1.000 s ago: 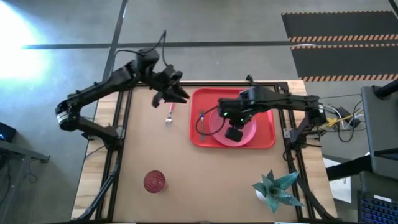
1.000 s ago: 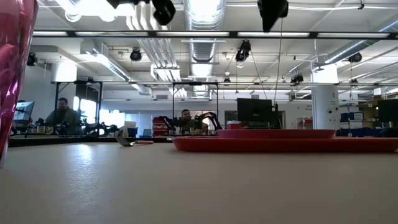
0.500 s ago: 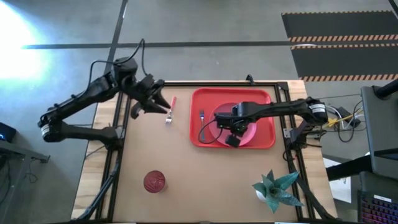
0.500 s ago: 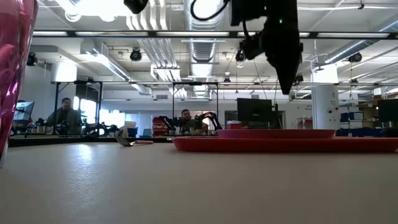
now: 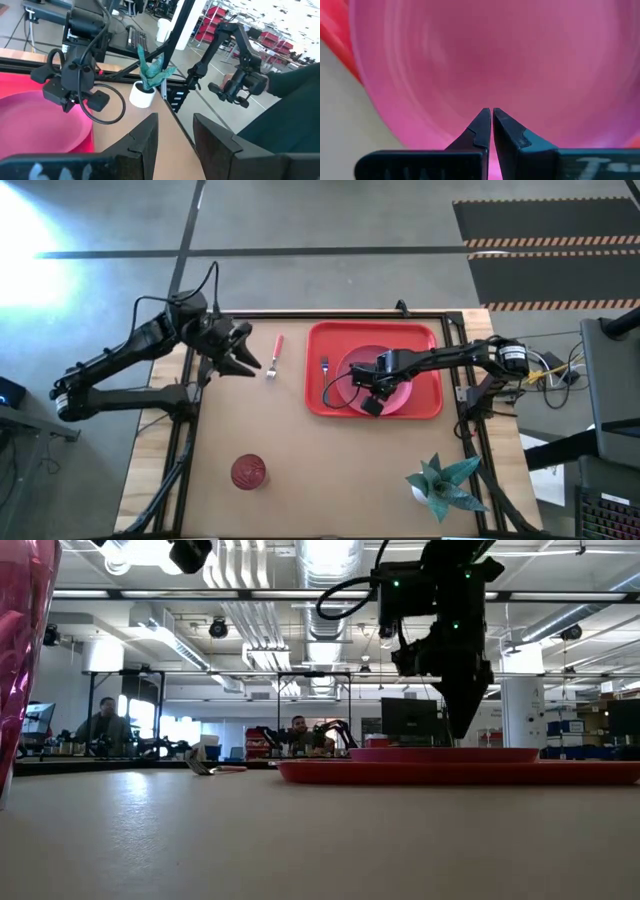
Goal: Pick and place plate/cup/fork/spoon on tray
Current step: Adjust the pink plate on the red tray
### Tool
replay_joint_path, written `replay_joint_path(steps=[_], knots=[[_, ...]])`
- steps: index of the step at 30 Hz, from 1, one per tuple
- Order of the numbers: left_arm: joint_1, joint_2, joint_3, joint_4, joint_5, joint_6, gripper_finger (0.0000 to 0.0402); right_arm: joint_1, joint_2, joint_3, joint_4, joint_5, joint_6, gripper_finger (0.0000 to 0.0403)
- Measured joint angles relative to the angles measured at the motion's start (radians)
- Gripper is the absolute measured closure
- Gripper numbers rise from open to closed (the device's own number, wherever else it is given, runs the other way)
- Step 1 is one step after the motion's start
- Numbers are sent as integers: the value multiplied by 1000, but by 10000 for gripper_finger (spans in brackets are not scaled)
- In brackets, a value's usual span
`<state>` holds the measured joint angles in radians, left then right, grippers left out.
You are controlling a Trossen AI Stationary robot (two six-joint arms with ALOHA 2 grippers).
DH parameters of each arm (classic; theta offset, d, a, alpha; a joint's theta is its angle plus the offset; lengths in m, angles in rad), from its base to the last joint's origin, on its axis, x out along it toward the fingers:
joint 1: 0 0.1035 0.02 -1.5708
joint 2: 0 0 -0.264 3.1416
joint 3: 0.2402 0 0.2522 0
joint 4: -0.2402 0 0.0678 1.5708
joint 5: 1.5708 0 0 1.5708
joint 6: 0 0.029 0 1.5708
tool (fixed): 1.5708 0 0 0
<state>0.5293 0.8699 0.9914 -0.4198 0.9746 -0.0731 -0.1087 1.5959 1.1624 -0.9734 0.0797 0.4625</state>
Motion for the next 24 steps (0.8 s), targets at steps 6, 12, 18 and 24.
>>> replay_joint_path(steps=[6, 12, 18, 24], knots=[[1, 0, -5, 1, -41, 0, 297, -26, 0, -73, 157, -1, 1, 394], [0, 1, -19, 1, -43, -1, 297, -36, 0, -127, 229, -1, 2, 394], [0, 0, -61, 47, -49, -62, 297, -48, 0, -178, 232, -1, 2, 394], [0, 0, -65, 53, -49, -78, 297, -53, -5, -219, 237, 3, 1, 394]])
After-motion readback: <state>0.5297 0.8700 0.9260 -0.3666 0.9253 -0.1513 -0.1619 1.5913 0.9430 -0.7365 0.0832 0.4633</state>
